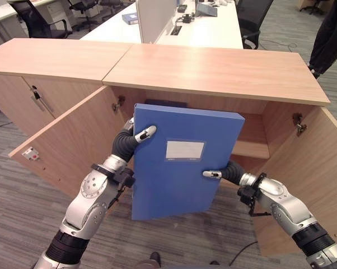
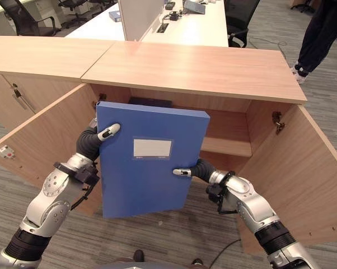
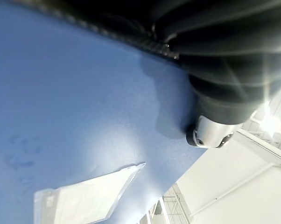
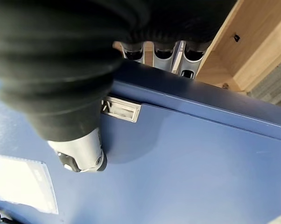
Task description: Put the empty folder in the office cabinet
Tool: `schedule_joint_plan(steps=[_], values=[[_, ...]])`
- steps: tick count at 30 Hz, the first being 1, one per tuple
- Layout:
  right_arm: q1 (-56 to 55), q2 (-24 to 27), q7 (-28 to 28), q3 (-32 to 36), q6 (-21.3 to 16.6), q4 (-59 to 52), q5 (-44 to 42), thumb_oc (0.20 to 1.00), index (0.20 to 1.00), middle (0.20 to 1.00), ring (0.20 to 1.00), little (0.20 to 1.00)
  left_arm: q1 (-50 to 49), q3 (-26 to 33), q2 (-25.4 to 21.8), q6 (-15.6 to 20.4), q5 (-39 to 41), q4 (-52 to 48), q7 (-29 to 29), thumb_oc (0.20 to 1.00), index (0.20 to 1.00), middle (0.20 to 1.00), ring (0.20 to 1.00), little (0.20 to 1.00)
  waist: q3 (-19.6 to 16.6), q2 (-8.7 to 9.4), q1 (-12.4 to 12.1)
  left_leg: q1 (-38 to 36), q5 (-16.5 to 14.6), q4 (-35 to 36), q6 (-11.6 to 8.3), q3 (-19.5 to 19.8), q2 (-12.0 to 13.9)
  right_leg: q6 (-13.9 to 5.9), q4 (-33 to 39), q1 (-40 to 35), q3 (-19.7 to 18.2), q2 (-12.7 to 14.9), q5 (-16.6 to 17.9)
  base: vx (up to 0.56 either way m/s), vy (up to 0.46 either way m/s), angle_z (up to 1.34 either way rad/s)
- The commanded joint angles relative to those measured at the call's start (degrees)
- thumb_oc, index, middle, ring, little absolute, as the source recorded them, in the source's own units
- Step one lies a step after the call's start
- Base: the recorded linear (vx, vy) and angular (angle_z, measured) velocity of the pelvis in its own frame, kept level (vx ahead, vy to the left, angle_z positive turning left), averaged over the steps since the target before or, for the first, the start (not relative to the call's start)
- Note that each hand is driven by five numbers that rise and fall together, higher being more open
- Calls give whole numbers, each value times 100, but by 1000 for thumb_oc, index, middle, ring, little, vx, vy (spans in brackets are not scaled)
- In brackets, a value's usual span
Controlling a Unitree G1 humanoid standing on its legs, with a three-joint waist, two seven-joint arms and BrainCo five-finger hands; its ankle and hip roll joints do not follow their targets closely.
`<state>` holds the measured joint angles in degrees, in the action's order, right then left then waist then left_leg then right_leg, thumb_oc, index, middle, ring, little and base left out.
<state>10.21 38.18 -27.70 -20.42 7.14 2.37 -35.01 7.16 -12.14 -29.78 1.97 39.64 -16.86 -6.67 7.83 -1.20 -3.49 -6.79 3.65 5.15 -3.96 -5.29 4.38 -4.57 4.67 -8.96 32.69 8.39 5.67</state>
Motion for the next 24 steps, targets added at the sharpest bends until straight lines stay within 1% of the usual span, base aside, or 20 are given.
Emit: schedule_joint_plan(steps=[1,5,12,16,17,19,20,22,23,24], values=[[856,-315,-357,-588,-101,-184,-320,200,200,200,200,200,671,-690,348,247,561,-328,-693,200,200,200,200,200,-189,152,23,65,-365,-15,-271,-231,73,-472,-387,-146,-396,269,-637,0,0,0],[754,-453,-388,-499,-68,-159,-353,200,200,200,200,200,581,-639,458,238,592,-325,-700,200,200,200,200,200,-177,162,31,70,-353,-15,-275,-218,82,-459,-407,-128,-406,241,-661,9,-15,-2],[409,-780,-203,-132,-88,-208,-389,200,200,200,200,200,393,-539,654,186,661,-285,-601,200,200,200,200,200,-182,161,43,77,-346,-15,-281,-161,96,-419,-404,-150,-414,198,-711,9,-14,0],[102,-1088,-22,146,-126,-265,-556,200,200,200,200,200,90,-395,757,94,764,-245,-543,200,200,200,200,200,-186,135,52,75,-334,-15,-293,-146,131,-384,-383,-161,-411,152,-749,29,-49,2],[-44,-1274,79,271,-154,-257,-689,200,200,200,200,200,-95,-282,804,59,796,-236,-516,200,200,200,200,200,-186,113,56,56,-336,-15,-301,-161,152,-372,-378,-172,-416,132,-768,41,-67,1],[-174,-1408,135,376,-193,-285,-775,200,200,200,200,200,-287,-156,833,32,805,-225,-506,200,200,200,200,200,-183,95,62,24,-338,-15,-309,-196,183,-361,-383,-171,-424,111,-790,42,-61,0],[-284,-1466,154,434,-185,-307,-799,200,200,200,200,200,-432,-70,859,19,791,-208,-477,1000,1000,1000,1000,1000,-190,86,62,3,-338,-15,-317,-219,201,-355,-386,-171,-431,97,-804,33,-52,-2],[-408,-1555,219,565,-223,-315,-831,200,200,200,200,200,-593,127,889,35,615,-123,-380,1000,1000,1000,1000,1000,-187,73,62,-9,-324,-15,-336,-248,236,-340,-384,-177,-431,77,-832,28,-59,-3],[-485,-1594,253,656,-247,-282,-807,200,200,200,200,200,-685,265,908,81,391,-54,-350,1000,1000,1000,1000,1000,-191,63,60,-24,-317,-15,-348,-259,253,-329,-378,-185,-438,63,-853,23,-42,-3],[-493,-1595,253,652,-247,-285,-805,200,200,200,200,200,-695,264,911,83,381,-56,-350,1000,1000,1000,1000,1000,-195,62,59,-28,-318,-15,-351,-262,256,-327,-377,-187,-441,60,-854,49,-68,-5]])
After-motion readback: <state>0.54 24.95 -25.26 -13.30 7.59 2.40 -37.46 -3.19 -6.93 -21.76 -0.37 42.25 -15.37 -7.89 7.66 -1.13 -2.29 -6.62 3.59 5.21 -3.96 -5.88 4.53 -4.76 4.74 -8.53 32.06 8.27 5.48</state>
